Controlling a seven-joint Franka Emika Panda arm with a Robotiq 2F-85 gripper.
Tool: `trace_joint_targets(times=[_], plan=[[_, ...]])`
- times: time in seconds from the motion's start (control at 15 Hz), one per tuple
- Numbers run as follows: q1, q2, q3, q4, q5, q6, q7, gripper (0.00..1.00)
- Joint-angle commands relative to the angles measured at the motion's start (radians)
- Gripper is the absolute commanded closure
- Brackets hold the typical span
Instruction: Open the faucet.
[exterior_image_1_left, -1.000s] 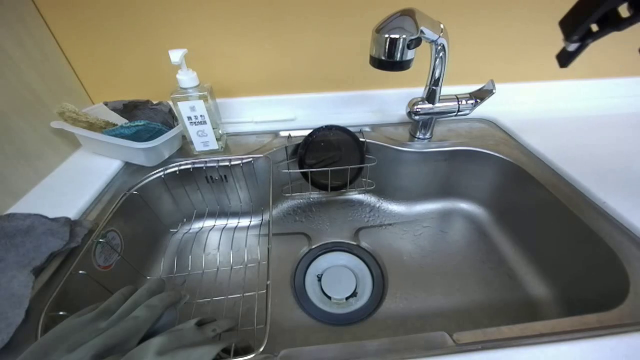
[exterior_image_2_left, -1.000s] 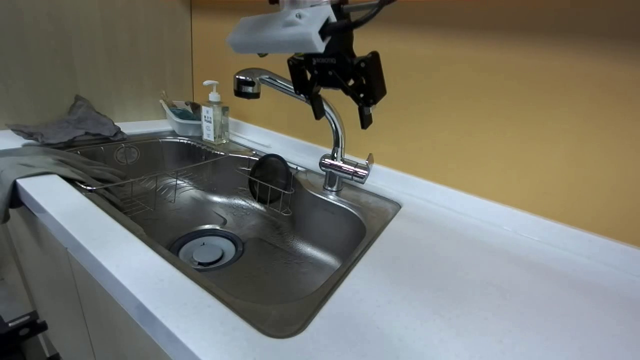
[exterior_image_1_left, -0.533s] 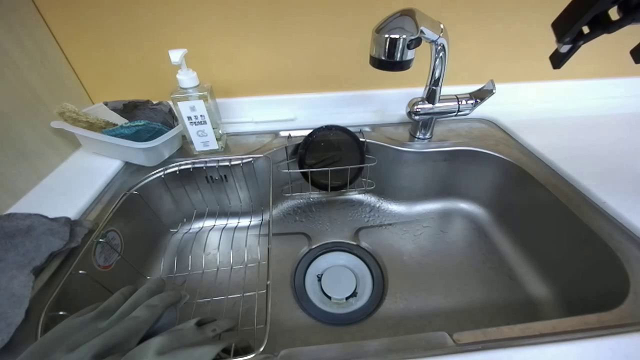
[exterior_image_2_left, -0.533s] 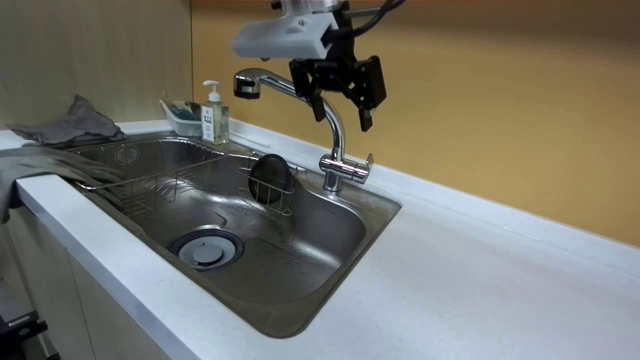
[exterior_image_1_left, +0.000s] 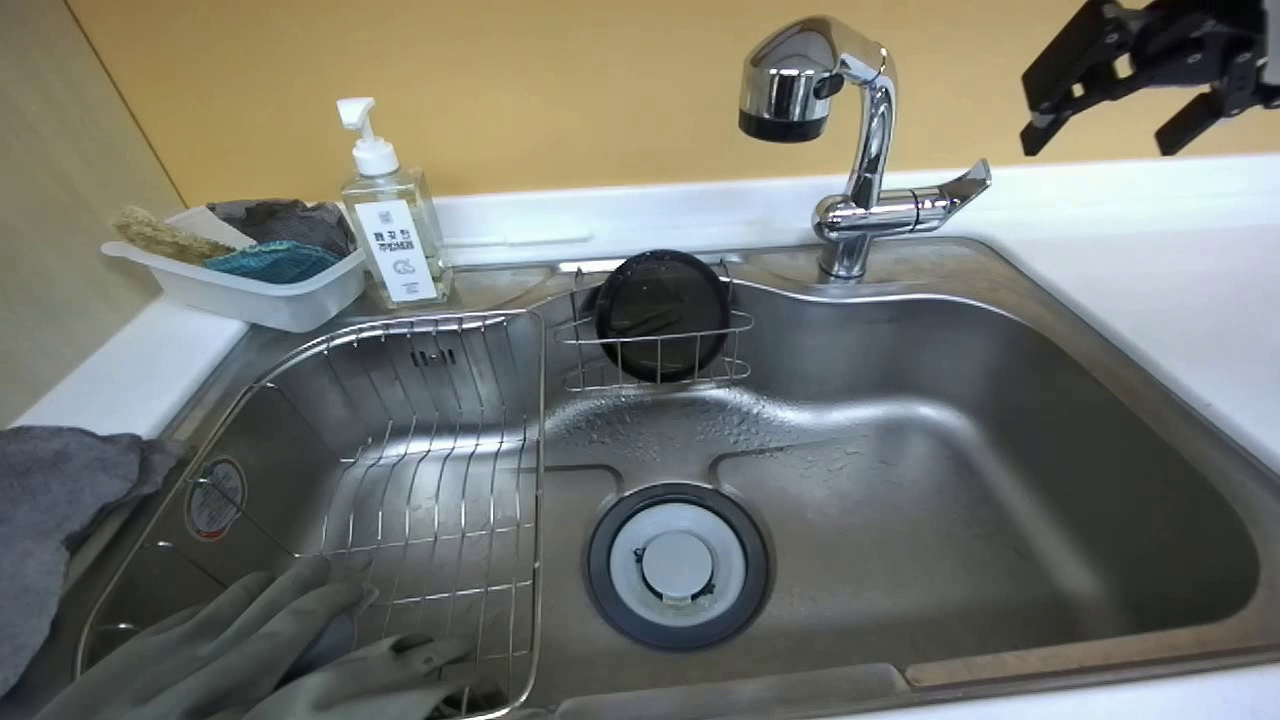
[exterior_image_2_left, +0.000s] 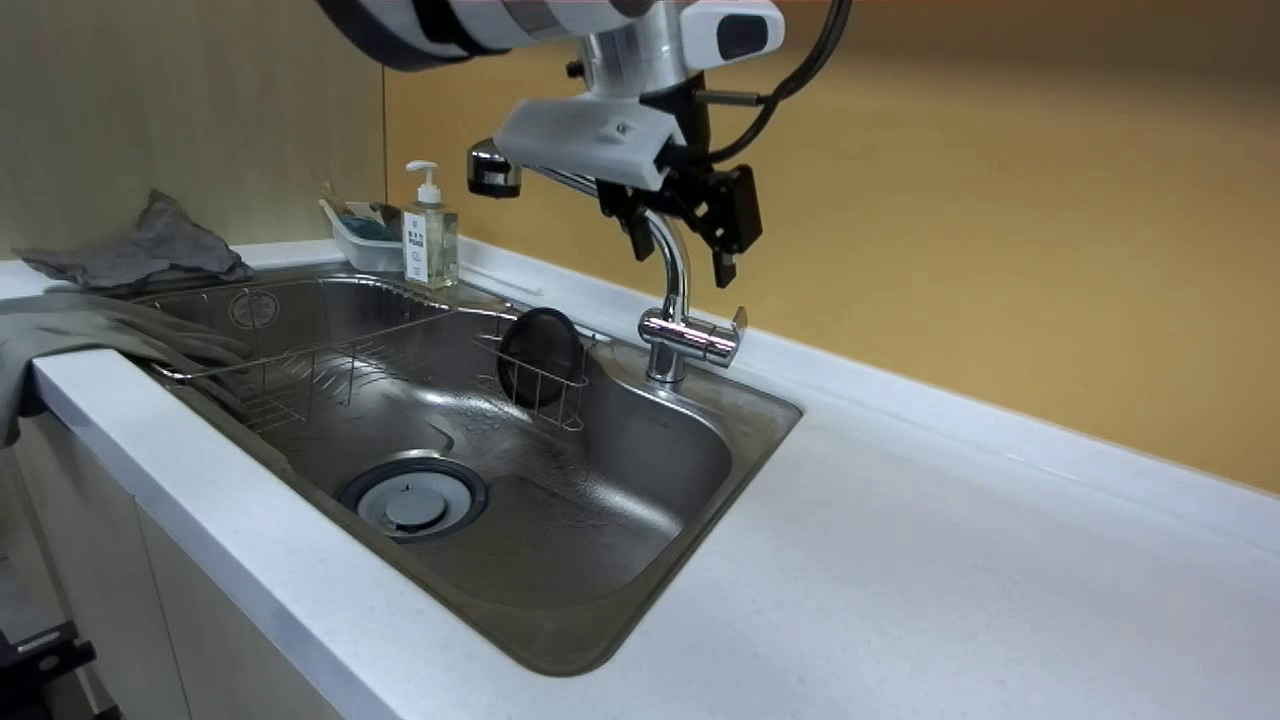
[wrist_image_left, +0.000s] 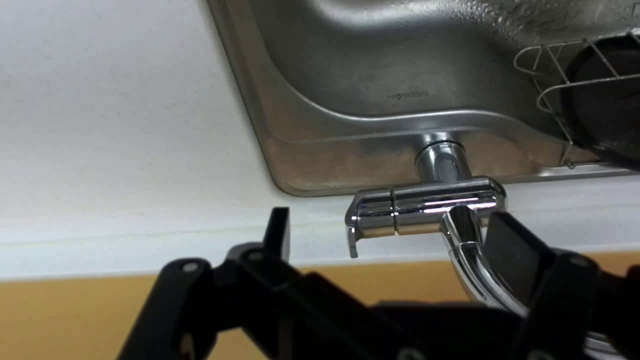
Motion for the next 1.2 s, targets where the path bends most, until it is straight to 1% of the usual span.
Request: trace_joint_targets(times=[0.0, 0.07, 0.33, 0.6, 0.87, 1.13], plan=[[-0.039, 0.145, 0.035, 0.126, -0.094, 0.066, 0.110, 0.00], [-0.050, 0.173, 0.035, 0.153, -0.149, 0.079, 0.145, 0.00], [-0.040, 0.269, -0.011, 0.257, -0.296, 0.091, 0.238, 0.00], [-0.010, 0.355, -0.057, 0.342, -0.389, 0.084, 0.293, 0.00], [0.020, 0.428, -0.095, 0.402, -0.421, 0.075, 0.323, 0.00], [0.053, 0.473, -0.135, 0.436, -0.413, 0.078, 0.327, 0.00]])
